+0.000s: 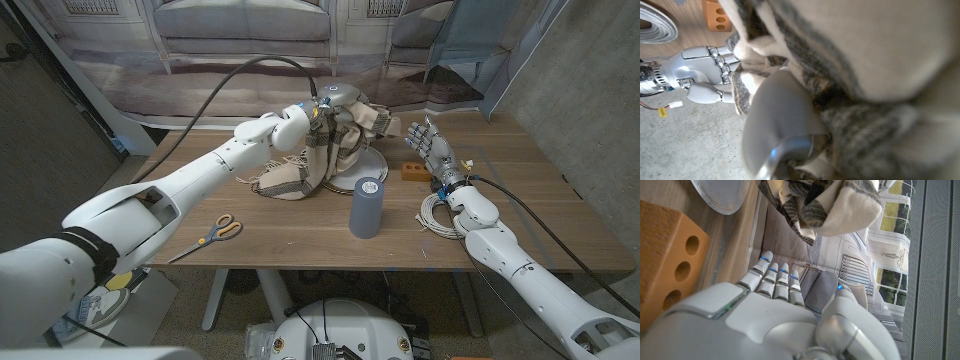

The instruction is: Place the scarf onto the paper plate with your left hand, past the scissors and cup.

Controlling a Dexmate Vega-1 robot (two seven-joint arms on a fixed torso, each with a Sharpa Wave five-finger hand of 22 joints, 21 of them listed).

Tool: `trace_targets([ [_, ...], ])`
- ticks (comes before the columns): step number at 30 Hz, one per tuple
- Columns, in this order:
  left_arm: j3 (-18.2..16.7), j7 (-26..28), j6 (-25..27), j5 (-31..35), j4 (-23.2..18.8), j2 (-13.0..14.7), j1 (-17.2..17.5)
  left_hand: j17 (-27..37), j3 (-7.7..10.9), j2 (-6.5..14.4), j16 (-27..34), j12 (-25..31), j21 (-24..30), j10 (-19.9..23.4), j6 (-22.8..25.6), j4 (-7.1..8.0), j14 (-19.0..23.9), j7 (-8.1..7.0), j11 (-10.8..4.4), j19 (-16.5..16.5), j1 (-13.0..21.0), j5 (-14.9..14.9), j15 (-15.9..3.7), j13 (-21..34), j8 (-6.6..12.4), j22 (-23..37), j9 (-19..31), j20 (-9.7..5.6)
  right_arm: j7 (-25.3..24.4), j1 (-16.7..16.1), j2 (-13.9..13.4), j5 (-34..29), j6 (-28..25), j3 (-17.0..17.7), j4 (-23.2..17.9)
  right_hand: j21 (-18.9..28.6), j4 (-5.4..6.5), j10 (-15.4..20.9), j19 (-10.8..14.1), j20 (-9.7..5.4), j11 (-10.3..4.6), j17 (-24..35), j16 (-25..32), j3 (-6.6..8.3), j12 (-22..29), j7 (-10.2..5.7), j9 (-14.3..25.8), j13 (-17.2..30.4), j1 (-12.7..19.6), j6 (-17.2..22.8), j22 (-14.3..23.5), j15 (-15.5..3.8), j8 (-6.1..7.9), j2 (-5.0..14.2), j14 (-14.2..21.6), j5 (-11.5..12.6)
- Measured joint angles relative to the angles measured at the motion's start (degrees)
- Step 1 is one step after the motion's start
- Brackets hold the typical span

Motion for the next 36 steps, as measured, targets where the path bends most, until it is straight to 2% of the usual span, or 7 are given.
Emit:
trace_targets([
  [26, 3.1, -0.7, -1.6, -0.6, 5.1, -1.7, -1.0, 0.5, -0.09, 0.2, -0.4, -0.9, 0.4, 0.1, 0.5, -0.07, 0.1, -0.12, -0.11, 0.0, -0.2, 0.1, -0.09, 0.6, 0.03, 0.0, -0.2, 0.02, -0.1, 0.1, 0.0, 0.1, -0.2, 0.1, 0.1, -0.4, -0.17, 0.0, 0.0, 0.00, 0.00, 0.0, 0.0, -0.17, 0.0, 0.00, 0.0, 0.1, 0.0, 0.0, 0.0, 0.00, 0.00, 0.00, 0.0, 0.0],
  [36, 3.7, -0.3, -1.6, -0.5, 5.5, -1.6, -1.0, 0.5, -0.09, 0.2, -0.7, -0.9, 0.4, 0.7, 0.5, -0.07, 0.1, -0.11, -0.12, 0.0, -0.2, 0.1, -0.09, 0.6, 0.01, 0.0, -0.2, 0.03, -0.6, -0.3, -0.3, 0.1, -0.4, 0.2, -0.6, -0.4, -0.17, 0.0, 0.0, 0.00, 0.00, 0.0, 0.0, -0.17, 0.0, 0.00, 0.0, 0.1, 0.0, 0.0, 0.0, 0.00, 0.00, 0.00, 0.0, 0.0],
])
